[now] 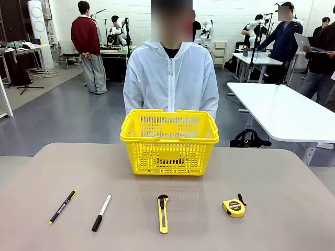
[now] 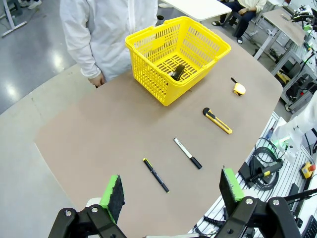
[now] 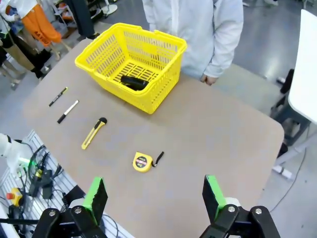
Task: Place the items the person wants into the basket.
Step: Pick up the item the person points to and place it in the Market Basket.
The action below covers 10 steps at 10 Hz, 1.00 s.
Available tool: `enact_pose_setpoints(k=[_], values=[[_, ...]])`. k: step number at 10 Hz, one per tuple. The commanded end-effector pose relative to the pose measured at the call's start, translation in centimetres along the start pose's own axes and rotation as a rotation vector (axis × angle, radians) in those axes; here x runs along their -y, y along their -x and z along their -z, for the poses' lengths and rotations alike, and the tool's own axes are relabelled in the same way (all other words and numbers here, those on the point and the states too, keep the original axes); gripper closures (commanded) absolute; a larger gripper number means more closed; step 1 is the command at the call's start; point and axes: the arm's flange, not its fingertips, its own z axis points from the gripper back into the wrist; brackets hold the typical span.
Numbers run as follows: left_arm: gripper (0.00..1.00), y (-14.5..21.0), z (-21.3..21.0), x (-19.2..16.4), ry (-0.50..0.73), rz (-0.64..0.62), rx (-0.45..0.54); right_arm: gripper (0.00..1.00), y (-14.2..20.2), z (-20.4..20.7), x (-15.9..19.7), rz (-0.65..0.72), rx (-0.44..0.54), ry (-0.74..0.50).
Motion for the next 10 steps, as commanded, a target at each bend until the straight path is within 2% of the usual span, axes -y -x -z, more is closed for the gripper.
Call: enact_pose_setpoints(k=[1, 10], values=[[0.0, -0.02, -0.1, -0.02, 0.011, 0.009, 0.003, 0.0, 0.32, 0.03, -0.21, -0.007, 0.023, -0.004], [0.0, -0.02, -0.1, -0.02, 0.011, 0.009, 0.003, 0.0, 0.32, 0.03, -0.21, -0.007, 0.023, -0.004]])
